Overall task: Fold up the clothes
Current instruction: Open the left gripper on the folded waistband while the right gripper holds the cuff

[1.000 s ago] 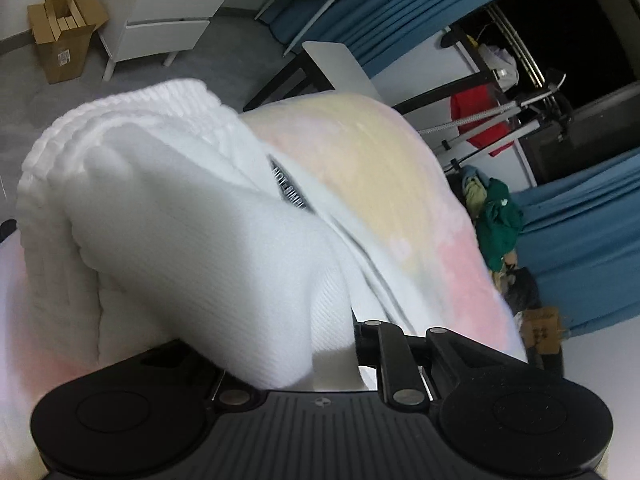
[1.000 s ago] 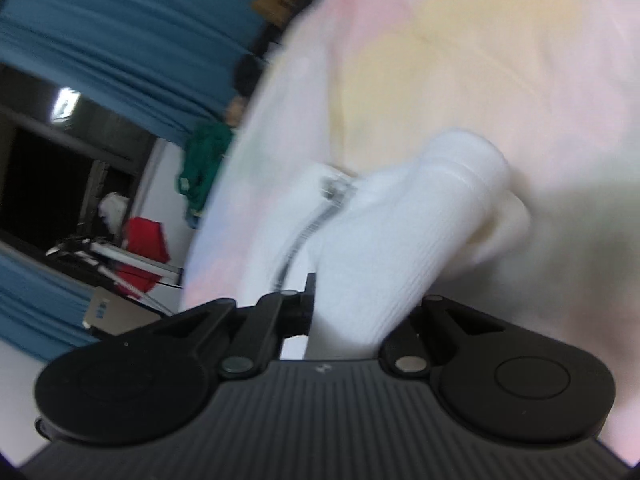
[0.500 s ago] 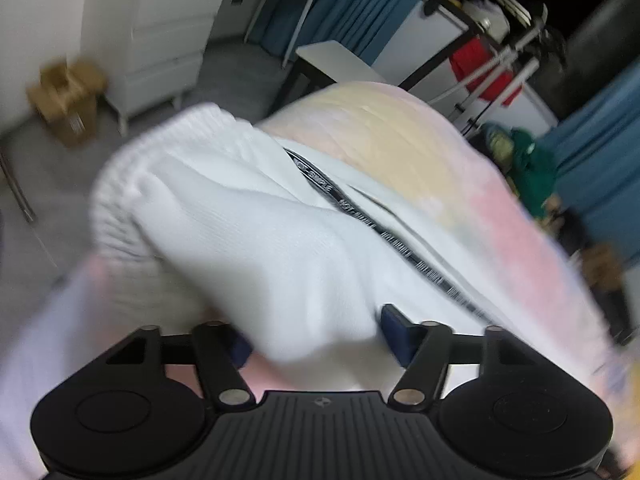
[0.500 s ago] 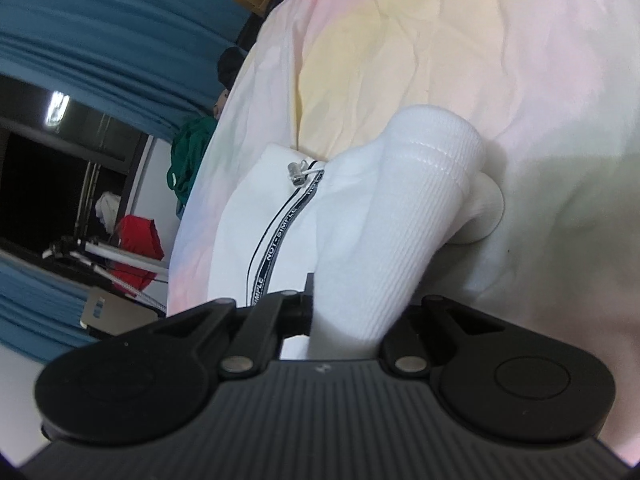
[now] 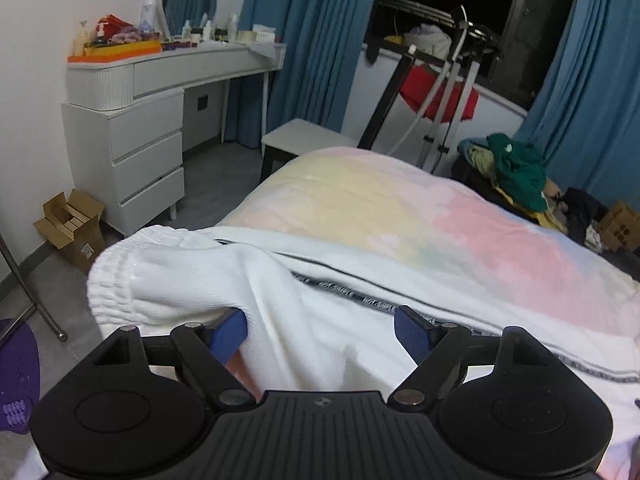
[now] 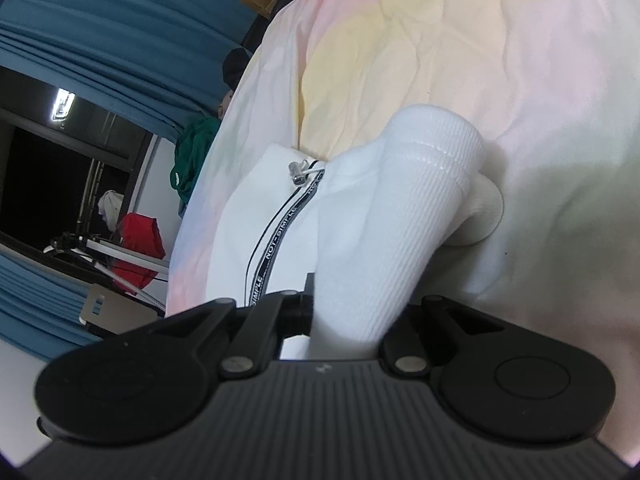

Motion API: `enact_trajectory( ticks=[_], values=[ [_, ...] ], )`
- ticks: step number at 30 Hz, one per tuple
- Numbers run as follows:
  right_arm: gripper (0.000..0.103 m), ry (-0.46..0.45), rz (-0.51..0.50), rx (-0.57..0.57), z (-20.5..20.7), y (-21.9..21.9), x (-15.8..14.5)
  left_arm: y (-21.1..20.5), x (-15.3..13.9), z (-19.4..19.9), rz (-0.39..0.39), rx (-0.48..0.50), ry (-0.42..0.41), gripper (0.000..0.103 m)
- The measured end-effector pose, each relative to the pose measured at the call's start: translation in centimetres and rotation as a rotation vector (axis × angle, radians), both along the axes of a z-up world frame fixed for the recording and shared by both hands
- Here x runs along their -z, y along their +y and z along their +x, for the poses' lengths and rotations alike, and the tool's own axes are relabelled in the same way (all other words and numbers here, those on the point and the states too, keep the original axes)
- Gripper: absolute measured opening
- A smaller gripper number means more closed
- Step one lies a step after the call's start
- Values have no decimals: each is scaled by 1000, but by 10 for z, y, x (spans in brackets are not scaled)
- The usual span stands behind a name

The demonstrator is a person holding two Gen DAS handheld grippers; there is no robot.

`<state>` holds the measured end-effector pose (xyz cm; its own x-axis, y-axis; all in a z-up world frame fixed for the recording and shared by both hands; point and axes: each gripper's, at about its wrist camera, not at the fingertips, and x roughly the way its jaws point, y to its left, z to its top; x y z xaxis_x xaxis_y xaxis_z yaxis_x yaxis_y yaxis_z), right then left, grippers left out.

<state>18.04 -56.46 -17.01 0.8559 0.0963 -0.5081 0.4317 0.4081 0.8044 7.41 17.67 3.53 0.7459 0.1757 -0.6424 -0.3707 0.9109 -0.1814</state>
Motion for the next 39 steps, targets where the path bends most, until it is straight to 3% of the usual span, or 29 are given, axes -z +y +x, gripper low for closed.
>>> enact_trajectory(
  ticks=[5, 11, 14, 17, 26, 31, 35, 39],
  values=[
    [11, -3, -2, -5, 0, -1, 1, 15, 11, 3, -43, -68, 25, 81],
    [11, 7, -30, -11, 2, 1, -1, 69, 38, 9, -15, -166, 200, 84],
    [11, 10, -32, -14, 3, 1, 0, 85, 51, 8, -27, -143, 264, 92],
    [11, 13, -39, -17, 2, 1, -2, 89, 52, 5, -5, -105, 277, 92],
    [11, 13, -39, -8, -1, 3, -5, 77, 16, -34, 57, -41, 176, 92],
    [11, 14, -48, -5, 0, 5, -8, 56, -22, -55, 138, -46, 61, 92],
    [11, 12, -51, 0, 0, 5, -9, 24, -42, -47, 170, -8, -19, 93],
    [11, 6, -66, 8, 0, 6, -13, -16, -36, -17, 109, 81, -52, 93]
  ],
)
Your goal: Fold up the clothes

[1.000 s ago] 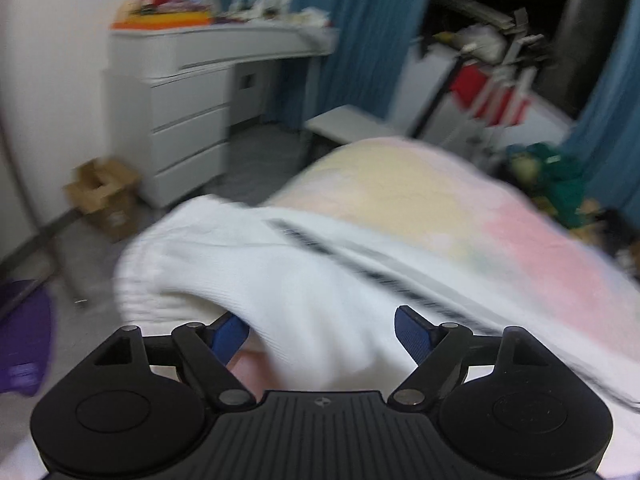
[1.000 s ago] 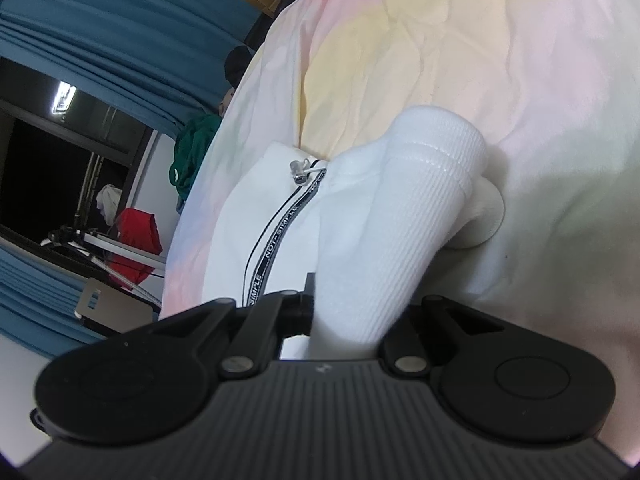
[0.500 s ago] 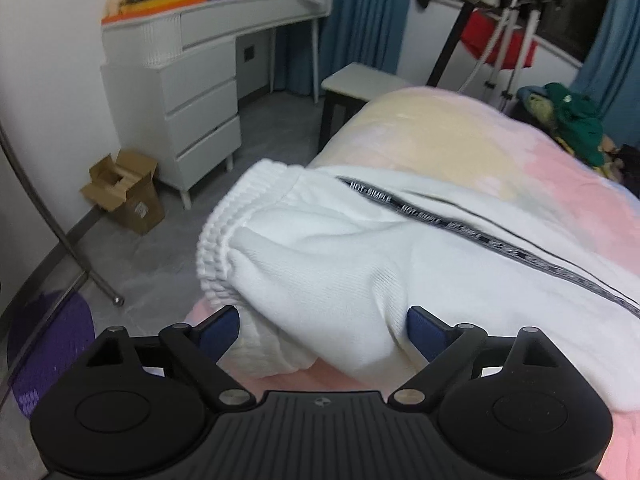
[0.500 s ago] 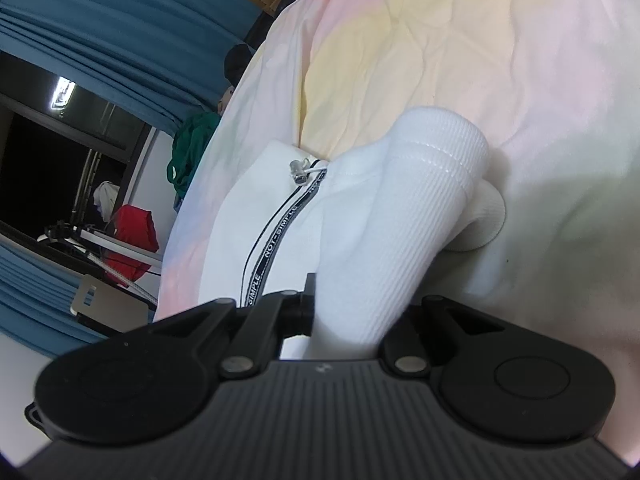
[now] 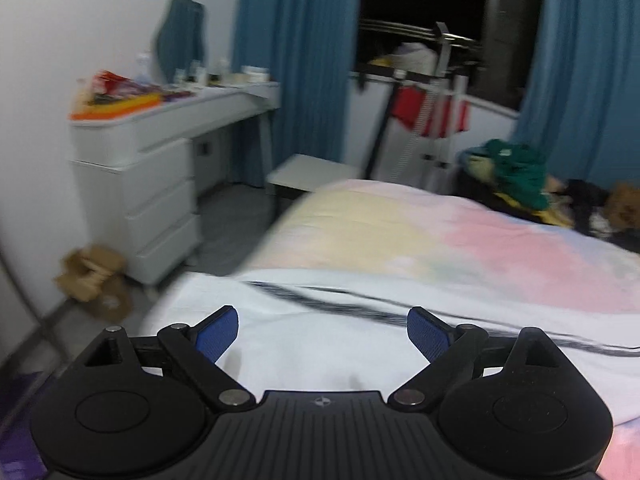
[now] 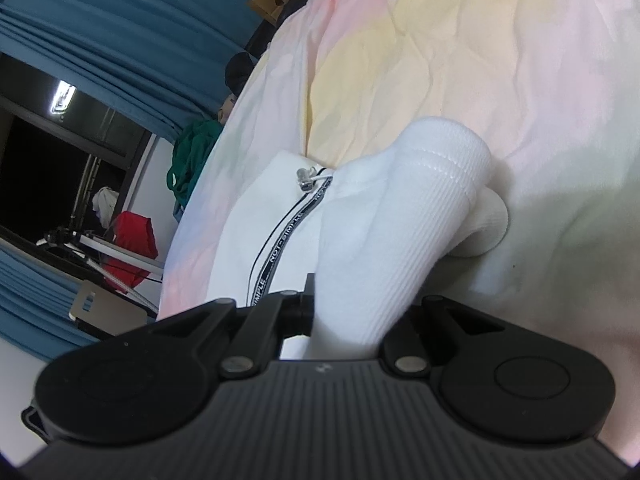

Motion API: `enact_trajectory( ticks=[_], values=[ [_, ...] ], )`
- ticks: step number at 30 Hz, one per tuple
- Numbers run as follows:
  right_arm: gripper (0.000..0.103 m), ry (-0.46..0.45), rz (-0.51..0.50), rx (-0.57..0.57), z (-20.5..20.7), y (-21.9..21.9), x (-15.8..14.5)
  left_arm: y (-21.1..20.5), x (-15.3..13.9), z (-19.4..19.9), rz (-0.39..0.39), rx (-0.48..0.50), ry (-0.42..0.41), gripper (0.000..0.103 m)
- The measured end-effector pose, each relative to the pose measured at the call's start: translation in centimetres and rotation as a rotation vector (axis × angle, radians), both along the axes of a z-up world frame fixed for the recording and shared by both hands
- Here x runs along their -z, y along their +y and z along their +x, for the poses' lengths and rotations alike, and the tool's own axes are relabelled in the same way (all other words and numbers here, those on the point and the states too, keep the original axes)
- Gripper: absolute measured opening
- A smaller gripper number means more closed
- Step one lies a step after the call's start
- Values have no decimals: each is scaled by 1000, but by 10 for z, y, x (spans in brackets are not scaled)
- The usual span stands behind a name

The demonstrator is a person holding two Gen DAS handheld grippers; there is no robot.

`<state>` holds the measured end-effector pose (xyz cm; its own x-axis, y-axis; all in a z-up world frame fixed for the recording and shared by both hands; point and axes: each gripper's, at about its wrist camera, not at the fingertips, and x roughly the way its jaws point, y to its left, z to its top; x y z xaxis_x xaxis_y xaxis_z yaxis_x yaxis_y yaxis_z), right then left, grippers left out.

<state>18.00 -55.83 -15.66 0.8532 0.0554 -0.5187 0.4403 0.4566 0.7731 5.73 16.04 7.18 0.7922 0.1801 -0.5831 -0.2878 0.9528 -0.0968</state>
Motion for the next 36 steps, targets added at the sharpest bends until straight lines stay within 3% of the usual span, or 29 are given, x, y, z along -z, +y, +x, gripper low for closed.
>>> enact_trajectory(
  ticks=[4, 9, 12, 15, 20, 25, 28, 32, 36],
  values=[
    [12, -8, 0, 1, 0, -1, 0, -54, 23, 36, -17, 87, -10, 93],
    [12, -11, -13, -4, -1, 0, -1, -109, 76, 81, -11, 134, 21, 93],
    [12, -9, -24, -2, 1, 2, -2, -126, 111, 102, 70, 157, 39, 92],
    [12, -7, -50, -3, 2, 5, -4, -125, 139, 111, 98, 167, 96, 92],
    [12, -1, -111, -3, 7, 10, -12, -133, 160, 114, 165, 176, 120, 94],
    [12, -14, -292, -35, 12, 28, -38, -131, 166, 120, 166, 176, 131, 95],
    [12, -57, -399, -29, 11, 47, -72, -130, 164, 120, 161, 173, 141, 95],
    [12, -161, -683, -30, 4, 107, -133, -125, 157, 125, 123, 177, 147, 96],
    [12, -300, -962, -112, -5, 200, -173, -117, 139, 120, 75, 179, 124, 96]
  ],
)
